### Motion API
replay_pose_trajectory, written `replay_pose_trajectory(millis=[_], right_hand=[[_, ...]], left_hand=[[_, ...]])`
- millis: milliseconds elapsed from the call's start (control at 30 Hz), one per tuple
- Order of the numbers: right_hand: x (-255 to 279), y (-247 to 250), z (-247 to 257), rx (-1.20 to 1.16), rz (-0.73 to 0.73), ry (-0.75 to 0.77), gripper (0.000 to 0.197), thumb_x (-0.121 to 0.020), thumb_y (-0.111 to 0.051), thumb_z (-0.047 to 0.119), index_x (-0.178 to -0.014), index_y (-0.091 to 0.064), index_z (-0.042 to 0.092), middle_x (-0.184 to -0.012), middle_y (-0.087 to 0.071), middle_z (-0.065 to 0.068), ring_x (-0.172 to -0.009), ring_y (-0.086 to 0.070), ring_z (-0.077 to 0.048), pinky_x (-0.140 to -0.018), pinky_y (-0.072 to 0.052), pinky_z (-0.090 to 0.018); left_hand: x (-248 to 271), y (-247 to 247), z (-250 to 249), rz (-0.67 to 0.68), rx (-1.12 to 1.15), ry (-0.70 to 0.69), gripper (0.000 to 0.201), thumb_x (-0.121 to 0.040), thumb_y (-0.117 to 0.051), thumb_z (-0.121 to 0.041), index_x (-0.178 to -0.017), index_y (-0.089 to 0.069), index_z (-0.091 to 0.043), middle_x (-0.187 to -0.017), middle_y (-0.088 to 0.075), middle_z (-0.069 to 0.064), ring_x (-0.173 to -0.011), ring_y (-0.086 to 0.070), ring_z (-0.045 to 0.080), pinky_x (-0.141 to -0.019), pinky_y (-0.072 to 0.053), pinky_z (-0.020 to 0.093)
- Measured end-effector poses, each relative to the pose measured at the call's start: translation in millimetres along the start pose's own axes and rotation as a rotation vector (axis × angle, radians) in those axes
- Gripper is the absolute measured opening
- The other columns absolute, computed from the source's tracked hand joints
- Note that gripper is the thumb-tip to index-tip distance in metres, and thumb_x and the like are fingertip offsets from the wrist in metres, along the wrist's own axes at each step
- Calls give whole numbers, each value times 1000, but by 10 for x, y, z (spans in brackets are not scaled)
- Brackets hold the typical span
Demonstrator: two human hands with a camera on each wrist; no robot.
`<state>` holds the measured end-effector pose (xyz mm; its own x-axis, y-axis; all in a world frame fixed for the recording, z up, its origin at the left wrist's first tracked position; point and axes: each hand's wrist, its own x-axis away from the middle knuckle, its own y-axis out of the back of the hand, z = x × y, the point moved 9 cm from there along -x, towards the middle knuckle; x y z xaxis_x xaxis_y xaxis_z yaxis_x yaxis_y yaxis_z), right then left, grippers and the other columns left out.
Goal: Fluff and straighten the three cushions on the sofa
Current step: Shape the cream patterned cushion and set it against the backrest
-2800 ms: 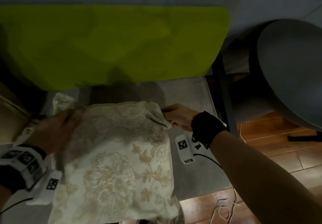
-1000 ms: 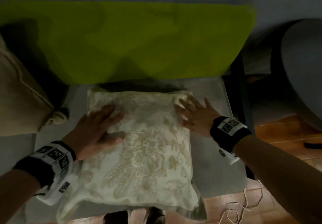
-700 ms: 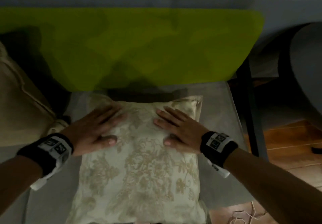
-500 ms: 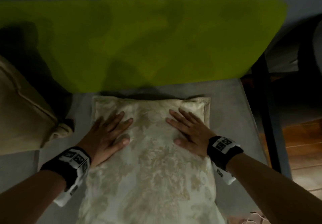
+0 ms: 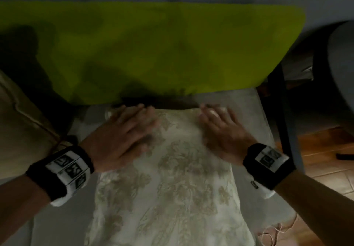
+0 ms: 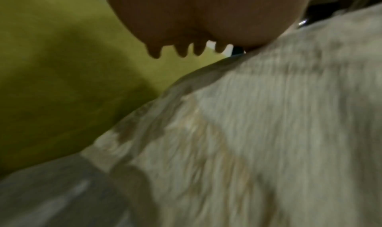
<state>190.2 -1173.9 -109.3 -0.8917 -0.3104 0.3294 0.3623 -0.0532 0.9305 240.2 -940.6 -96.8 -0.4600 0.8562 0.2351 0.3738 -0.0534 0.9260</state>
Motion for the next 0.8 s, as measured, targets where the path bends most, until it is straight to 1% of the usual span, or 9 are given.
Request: replay_pose_trajectory(millis=[100, 200, 267, 367, 467, 533, 667, 733, 800], right_hand=[[178, -188, 658, -43, 19, 311, 72, -102, -30, 62, -162, -3, 34, -172, -4, -6, -157, 0, -35, -123, -6, -62], [219, -718, 524, -34, 235, 142, 74, -97, -16, 77, -156, 18, 47, -166, 30, 9, -151, 32, -20, -122, 6, -61], [231, -884, 351, -65, 337, 42, 75, -94, -15, 81, -151, 26, 53, -159, 40, 17, -147, 39, -17, -121, 10, -62], [450, -995, 79, -126, 438, -105, 77, -88, -10, 88, -146, 31, 58, -156, 43, 23, -150, 33, -15, -120, 13, -63], [899, -1114, -311, -171, 557, -345, 78, -83, -3, 91, -147, 27, 58, -163, 28, 23, -155, 20, -14, -117, 18, -64], [1156, -1044, -442, -151, 506, -475, 82, -85, 3, 86, -156, 18, 47, -166, 22, 18, -155, 19, -14, -120, 14, -63], [1285, -399, 143, -333, -6, -463, 71, -96, -4, 70, -157, 14, 39, -168, 19, 8, -154, 20, -13, -127, 2, -50], [1221, -325, 717, -390, -55, -323, 68, -99, -8, 71, -157, 15, 45, -169, 19, 6, -155, 21, -19, -127, 3, -52], [1165, -596, 1066, -391, -6, -266, 71, -96, -11, 74, -155, 18, 49, -166, 30, 11, -153, 29, -21, -124, 8, -57]], left_hand=[[112, -237, -374, 62, 21, -209, 68, -100, -25, -64, -158, -7, -35, -168, 1, -3, -154, 1, 24, -121, -12, 53], [215, -615, -268, 123, 7, -9, 71, -97, -22, -71, -157, 2, -41, -167, 10, -6, -154, 8, 23, -120, -16, 54], [232, -742, -175, 136, 18, 89, 70, -95, -15, -73, -154, 10, -46, -165, 19, -9, -152, 16, 21, -122, -9, 52], [262, -799, -126, 151, 9, 133, 69, -95, -11, -73, -154, 12, -45, -164, 22, -9, -152, 18, 22, -122, -4, 52], [388, -803, -20, 162, 59, 203, 72, -91, -5, -77, -152, 18, -45, -163, 25, -11, -151, 20, 20, -121, -7, 56], [468, -729, 26, 132, 81, 278, 75, -87, 0, -81, -150, 20, -47, -164, 23, -11, -152, 15, 21, -119, -9, 58], [626, -358, -243, -97, 257, 427, 71, -95, -18, -68, -157, 0, -39, -167, 8, 1, -154, 2, 29, -115, -19, 64], [744, -280, -581, -223, 301, 402, 69, -97, -28, -58, -158, -6, -34, -168, 6, 3, -154, 2, 31, -113, -22, 66], [891, -447, -755, -229, 399, 474, 70, -94, -29, -64, -156, -3, -43, -167, 11, -3, -153, 9, 29, -115, -15, 68]])
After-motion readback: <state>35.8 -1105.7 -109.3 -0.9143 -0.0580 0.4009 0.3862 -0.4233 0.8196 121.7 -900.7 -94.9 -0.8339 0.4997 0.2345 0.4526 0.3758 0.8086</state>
